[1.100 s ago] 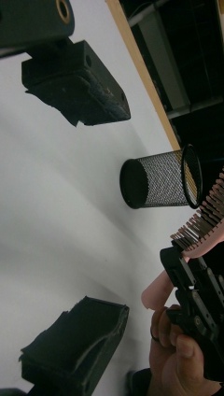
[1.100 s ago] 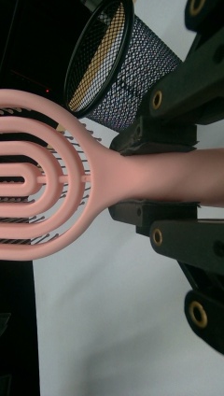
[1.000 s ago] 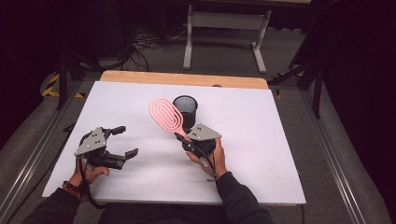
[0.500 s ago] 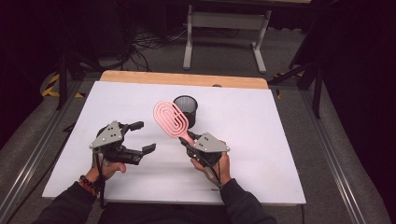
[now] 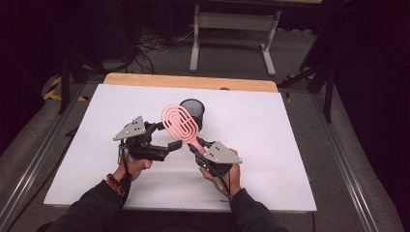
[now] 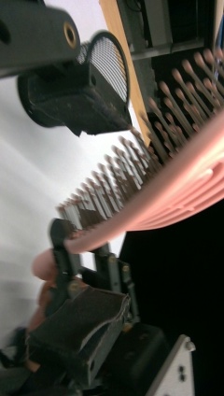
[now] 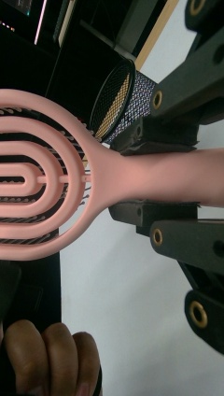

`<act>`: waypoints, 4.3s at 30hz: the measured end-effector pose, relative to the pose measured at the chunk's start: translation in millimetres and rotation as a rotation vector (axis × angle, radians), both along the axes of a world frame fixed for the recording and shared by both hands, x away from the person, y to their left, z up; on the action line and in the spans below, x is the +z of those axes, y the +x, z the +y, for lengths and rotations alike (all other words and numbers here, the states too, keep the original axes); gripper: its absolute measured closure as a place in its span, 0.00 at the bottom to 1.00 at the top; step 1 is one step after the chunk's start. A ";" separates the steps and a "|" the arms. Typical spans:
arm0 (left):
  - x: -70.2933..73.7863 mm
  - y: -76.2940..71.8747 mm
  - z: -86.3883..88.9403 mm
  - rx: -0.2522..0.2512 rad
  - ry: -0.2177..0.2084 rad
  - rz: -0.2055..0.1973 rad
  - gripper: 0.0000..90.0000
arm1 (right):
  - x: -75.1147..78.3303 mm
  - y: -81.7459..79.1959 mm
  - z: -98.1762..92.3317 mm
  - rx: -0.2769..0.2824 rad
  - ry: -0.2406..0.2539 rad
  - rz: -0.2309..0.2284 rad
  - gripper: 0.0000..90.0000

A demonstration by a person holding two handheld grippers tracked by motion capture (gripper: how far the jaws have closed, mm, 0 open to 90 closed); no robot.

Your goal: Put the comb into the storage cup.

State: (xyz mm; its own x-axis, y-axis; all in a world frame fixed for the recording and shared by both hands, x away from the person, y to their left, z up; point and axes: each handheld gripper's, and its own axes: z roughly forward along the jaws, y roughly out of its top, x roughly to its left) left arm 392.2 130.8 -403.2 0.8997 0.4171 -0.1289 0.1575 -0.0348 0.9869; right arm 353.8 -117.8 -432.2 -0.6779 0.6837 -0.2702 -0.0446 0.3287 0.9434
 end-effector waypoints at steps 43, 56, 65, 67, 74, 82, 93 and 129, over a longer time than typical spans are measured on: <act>34.8 16.0 -34.8 0.075 0.004 -0.049 0.69 | 9.3 -10.4 -31.9 -0.052 0.011 -0.007 0.44; 44.4 16.9 -22.3 0.105 0.003 -0.088 0.69 | 2.4 -16.2 -79.2 -0.137 0.027 -0.025 0.28; 50.9 19.0 -14.8 0.125 0.015 -0.108 0.69 | -8.3 -18.7 -101.4 -0.196 0.027 -0.011 0.21; 52.5 19.8 -13.3 0.131 0.016 -0.113 0.69 | -10.6 -18.8 -103.2 -0.203 0.021 -0.006 0.21; 56.2 23.8 -10.8 0.140 0.001 -0.121 0.69 | -13.4 -21.7 -111.3 -0.231 0.050 0.004 0.12; 63.5 26.6 -5.7 0.153 -0.007 -0.135 0.69 | -19.2 -21.9 -115.1 -0.236 0.014 -0.003 0.05; 79.5 33.8 -0.3 0.173 -0.011 -0.153 0.69 | -21.2 -21.3 -113.4 -0.236 0.006 -0.004 0.05; 90.1 99.0 -42.7 0.214 0.039 -0.173 0.69 | -19.9 -22.8 -112.5 -0.222 0.026 -0.013 0.06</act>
State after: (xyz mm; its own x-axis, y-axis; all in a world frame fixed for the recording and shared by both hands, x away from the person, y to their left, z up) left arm 491.2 88.1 -313.1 0.7975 0.6020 0.0391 -0.0058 -0.0572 0.9983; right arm 331.0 -230.3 -452.1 -0.5068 0.8226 -0.2579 0.0143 0.3072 0.9516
